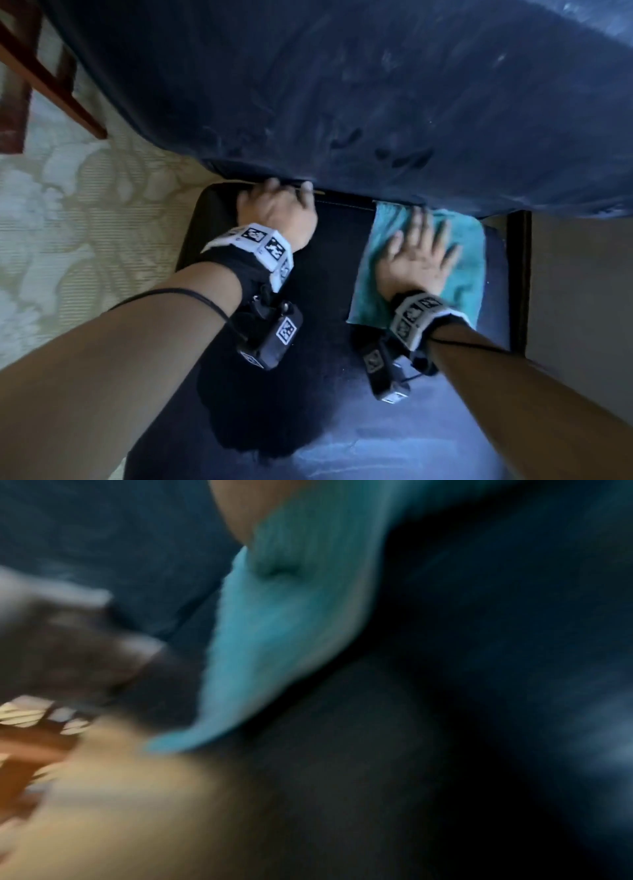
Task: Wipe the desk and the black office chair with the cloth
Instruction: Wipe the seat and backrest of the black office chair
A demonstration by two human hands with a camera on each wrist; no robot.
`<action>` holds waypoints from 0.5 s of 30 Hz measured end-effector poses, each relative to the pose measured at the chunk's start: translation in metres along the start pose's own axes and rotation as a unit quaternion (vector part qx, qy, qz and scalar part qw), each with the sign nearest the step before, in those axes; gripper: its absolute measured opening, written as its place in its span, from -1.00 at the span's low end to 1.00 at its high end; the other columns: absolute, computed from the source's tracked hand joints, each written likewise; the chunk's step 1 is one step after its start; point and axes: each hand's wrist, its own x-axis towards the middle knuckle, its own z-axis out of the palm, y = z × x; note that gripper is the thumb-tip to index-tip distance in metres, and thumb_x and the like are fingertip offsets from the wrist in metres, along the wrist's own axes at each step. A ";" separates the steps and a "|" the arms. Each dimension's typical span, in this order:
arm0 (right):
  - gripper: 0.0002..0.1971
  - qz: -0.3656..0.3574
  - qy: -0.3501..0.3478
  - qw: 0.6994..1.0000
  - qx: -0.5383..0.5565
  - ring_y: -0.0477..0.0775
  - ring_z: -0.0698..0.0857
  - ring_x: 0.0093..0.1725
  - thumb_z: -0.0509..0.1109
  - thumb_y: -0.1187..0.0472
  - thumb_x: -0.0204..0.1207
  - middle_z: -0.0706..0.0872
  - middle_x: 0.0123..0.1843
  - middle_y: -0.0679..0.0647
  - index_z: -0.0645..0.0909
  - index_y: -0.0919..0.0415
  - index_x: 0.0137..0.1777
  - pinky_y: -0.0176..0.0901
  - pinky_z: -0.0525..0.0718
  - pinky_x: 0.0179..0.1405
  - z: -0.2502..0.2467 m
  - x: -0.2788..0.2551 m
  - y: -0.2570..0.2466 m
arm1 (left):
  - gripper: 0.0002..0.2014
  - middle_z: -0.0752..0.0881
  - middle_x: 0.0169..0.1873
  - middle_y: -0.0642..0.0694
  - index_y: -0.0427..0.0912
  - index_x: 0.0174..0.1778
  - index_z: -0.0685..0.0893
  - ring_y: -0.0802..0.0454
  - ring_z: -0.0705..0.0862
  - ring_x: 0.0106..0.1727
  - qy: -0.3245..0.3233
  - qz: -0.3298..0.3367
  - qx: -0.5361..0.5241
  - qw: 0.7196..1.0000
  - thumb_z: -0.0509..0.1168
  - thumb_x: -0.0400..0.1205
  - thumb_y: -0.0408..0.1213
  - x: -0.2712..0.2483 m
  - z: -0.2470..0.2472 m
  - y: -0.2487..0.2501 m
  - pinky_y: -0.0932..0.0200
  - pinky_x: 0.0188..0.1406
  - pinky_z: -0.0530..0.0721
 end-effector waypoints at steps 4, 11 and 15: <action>-0.38 -0.211 -0.050 0.976 -0.010 0.05 -0.13 0.70 -0.13 -0.04 0.67 -0.02 0.73 -0.08 -0.13 0.03 0.71 0.18 -0.30 0.64 0.009 -0.020 -0.062 | -0.53 0.61 0.36 -0.21 -0.21 0.26 0.64 -0.18 0.53 0.40 -0.026 0.055 -0.103 0.993 -0.12 0.78 -0.08 0.001 0.008 0.034 0.04 0.36 0.40; -0.39 -0.068 -0.005 0.998 -0.010 0.10 0.15 0.65 -0.22 -0.09 0.63 0.25 0.67 -0.01 0.18 0.02 0.66 0.19 -0.04 0.64 -0.021 0.032 0.054 | -0.49 0.51 0.47 -0.24 -0.23 0.37 0.59 -0.20 0.44 0.48 -0.133 -0.004 -0.129 0.983 -0.12 0.77 -0.03 0.024 0.000 0.025 0.04 0.47 0.30; -0.43 -0.093 -0.032 0.995 -0.008 0.06 -0.12 0.70 -0.14 -0.03 0.70 0.05 0.72 -0.09 -0.01 0.02 0.70 0.33 -0.24 0.61 0.001 -0.003 -0.040 | -0.42 0.48 0.50 -0.27 -0.24 0.42 0.58 -0.21 0.41 0.52 -0.139 0.009 -0.109 0.984 -0.21 0.79 -0.01 0.022 0.002 0.033 0.05 0.52 0.27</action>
